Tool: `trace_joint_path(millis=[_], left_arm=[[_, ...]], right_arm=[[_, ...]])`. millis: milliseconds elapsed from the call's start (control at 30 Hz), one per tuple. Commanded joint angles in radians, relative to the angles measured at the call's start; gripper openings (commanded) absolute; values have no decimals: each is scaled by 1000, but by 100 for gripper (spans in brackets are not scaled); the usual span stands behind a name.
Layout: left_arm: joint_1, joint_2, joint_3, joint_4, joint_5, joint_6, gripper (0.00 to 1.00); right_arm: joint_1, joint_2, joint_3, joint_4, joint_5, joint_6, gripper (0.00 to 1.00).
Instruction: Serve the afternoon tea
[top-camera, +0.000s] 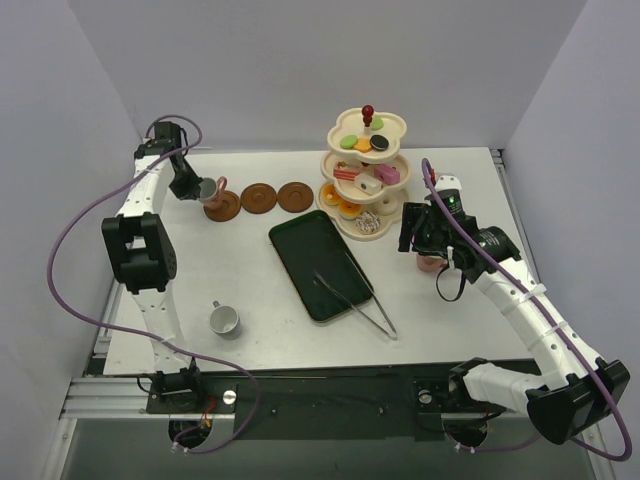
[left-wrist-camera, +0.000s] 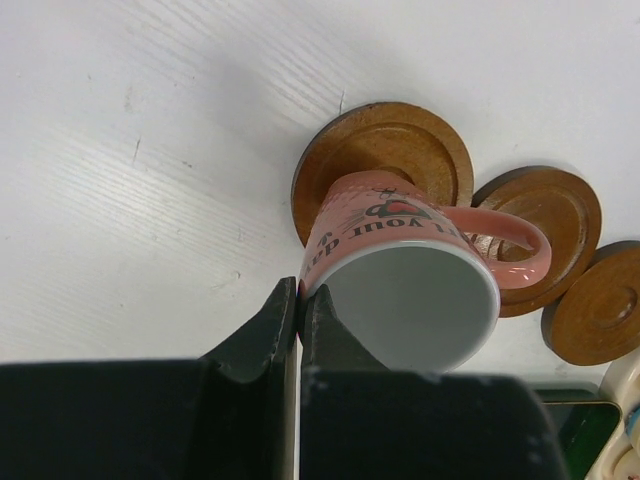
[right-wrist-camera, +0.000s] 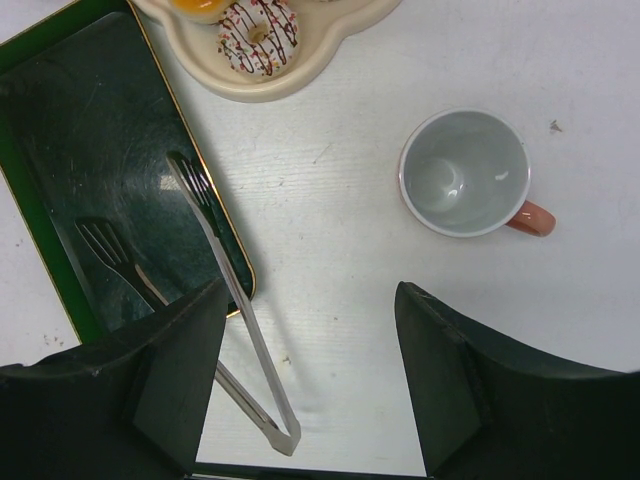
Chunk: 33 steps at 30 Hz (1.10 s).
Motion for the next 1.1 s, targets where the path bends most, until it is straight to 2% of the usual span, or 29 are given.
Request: trace_joint_path(millis=[0, 1067], left_arm=[[7, 4, 66, -7, 29, 1, 0], [7, 79, 113, -16, 60, 0, 0]], right_arm=[[0, -10, -7, -6, 25, 11, 63], [0, 17, 0, -10, 22, 8, 63]])
